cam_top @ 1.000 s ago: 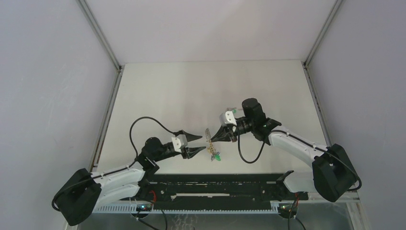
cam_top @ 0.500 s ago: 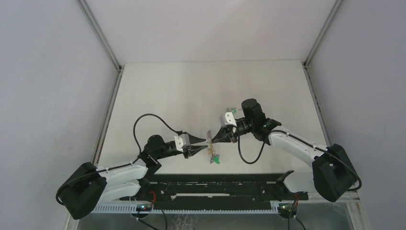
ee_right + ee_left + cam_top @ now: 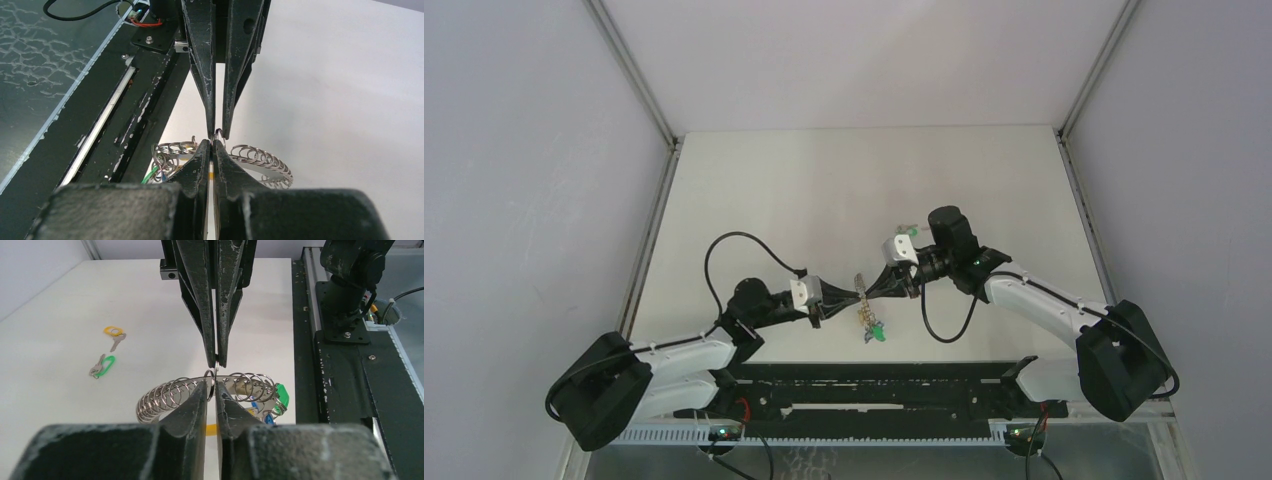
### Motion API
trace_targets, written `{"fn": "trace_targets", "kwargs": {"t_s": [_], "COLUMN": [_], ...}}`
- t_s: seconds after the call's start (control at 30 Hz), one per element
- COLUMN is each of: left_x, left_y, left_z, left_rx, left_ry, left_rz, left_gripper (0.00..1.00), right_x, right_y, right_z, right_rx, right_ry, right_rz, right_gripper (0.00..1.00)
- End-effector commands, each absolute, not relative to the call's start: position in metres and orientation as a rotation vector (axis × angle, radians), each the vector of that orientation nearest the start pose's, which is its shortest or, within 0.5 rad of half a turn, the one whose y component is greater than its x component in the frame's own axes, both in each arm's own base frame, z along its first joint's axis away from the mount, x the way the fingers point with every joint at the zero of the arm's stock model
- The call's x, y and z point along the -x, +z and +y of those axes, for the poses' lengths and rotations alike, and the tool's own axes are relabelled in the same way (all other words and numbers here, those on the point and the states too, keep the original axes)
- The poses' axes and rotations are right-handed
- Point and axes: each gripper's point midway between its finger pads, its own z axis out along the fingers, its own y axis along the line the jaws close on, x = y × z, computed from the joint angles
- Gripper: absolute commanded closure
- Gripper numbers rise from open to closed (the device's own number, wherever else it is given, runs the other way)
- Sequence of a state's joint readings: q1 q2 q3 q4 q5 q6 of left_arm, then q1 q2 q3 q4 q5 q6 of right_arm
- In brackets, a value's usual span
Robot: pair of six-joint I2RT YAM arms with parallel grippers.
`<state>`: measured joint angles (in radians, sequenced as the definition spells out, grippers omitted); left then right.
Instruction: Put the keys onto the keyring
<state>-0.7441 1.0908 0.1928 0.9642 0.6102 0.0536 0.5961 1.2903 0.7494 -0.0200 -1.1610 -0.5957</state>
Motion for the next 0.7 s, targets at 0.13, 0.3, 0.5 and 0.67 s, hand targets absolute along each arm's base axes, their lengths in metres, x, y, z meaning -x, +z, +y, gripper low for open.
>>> {"fn": "trace_targets", "kwargs": {"t_s": [0.13, 0.3, 0.5, 0.67], "left_x": [-0.177, -0.189, -0.189, -0.200], "left_y": [0.196, 0.199, 0.205, 0.208], "left_z": [-0.296, -0.292, -0.287, -0.281], "left_rx": [-1.014, -0.906, -0.805, -0.673], "left_ry": [-1.009, -1.009, -1.075, -1.123], "left_rz": [1.170, 1.263, 1.300, 1.372], "left_gripper": [1.00, 1.00, 0.99, 0.92], "right_x": [-0.172, -0.170, -0.168, -0.167], "right_y": [0.208, 0.208, 0.210, 0.215], "right_z": [0.305, 0.303, 0.301, 0.300], "right_rx": [1.605, 1.612, 1.615, 1.612], "right_ry": [1.175, 1.171, 1.166, 1.159], "right_rz": [1.008, 1.004, 0.997, 0.980], "right_gripper": [1.00, 1.00, 1.00, 1.00]}}
